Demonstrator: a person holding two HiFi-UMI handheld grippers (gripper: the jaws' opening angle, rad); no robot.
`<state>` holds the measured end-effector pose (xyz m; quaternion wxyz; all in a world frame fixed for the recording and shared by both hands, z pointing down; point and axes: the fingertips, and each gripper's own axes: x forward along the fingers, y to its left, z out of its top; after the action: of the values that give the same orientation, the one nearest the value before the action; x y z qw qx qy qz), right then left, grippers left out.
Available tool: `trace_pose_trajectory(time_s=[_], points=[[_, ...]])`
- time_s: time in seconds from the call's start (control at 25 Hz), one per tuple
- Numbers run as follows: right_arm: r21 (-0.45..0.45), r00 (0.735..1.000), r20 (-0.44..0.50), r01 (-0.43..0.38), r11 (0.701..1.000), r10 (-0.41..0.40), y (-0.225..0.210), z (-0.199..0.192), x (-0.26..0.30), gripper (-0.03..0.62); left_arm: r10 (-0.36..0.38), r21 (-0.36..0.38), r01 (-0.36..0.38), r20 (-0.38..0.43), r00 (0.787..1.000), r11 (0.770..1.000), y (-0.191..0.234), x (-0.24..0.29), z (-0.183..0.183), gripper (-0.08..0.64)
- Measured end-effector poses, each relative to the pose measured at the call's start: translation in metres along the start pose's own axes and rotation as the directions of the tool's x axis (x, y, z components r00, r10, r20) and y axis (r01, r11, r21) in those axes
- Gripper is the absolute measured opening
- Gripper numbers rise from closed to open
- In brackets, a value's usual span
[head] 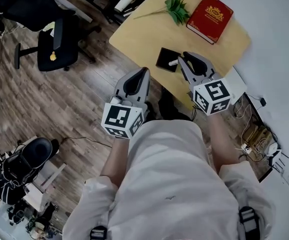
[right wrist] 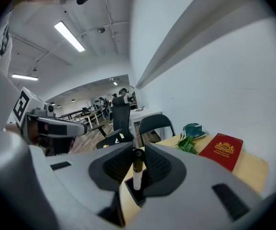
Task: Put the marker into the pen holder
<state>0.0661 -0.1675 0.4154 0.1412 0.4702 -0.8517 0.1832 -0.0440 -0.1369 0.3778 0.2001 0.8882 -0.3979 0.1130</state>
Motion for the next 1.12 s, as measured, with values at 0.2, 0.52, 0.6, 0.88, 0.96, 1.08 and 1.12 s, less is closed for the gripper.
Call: trace_pose_trajectory(time_s=[0.2, 0.52, 0.6, 0.88, 0.96, 1.08, 1.12], points=[[-0.019, 0.997, -0.051, -0.054, 0.998, 0.053, -0.009, -0.015, 0.015, 0.074, 0.042, -0.019, -0.042, 0.0, 0.999, 0.999, 0.004, 0.011, -0.003, 0.011], [-0.043, 0.984, -0.128, -0.131, 0.99, 0.125, -0.009, -0.036, 0.033, 0.074, 0.102, -0.045, -0.102, -0.005, 0.995, 0.994, 0.011, 0.017, -0.008, 0.011], [-0.045, 0.98, -0.144, -0.147, 0.988, 0.139, -0.01, -0.041, 0.035, 0.074, 0.116, -0.052, -0.116, -0.006, 0.993, 0.992, 0.012, 0.018, -0.01, 0.011], [-0.06, 0.964, -0.187, -0.201, 0.978, 0.187, -0.006, -0.052, 0.041, 0.074, 0.155, -0.069, -0.155, -0.004, 0.988, 0.986, 0.015, 0.019, -0.015, 0.011], [-0.065, 0.959, -0.201, -0.216, 0.974, 0.199, -0.005, -0.055, 0.044, 0.074, 0.166, -0.074, -0.166, -0.002, 0.986, 0.983, 0.016, 0.02, -0.016, 0.011], [-0.075, 0.953, -0.22, -0.232, 0.97, 0.21, -0.003, -0.06, 0.046, 0.074, 0.177, -0.08, -0.176, 0.0, 0.984, 0.981, 0.016, 0.02, -0.018, 0.012], [-0.077, 0.951, -0.224, -0.235, 0.969, 0.213, -0.003, -0.062, 0.047, 0.074, 0.178, -0.081, -0.178, 0.0, 0.984, 0.981, 0.015, 0.02, -0.019, 0.012]])
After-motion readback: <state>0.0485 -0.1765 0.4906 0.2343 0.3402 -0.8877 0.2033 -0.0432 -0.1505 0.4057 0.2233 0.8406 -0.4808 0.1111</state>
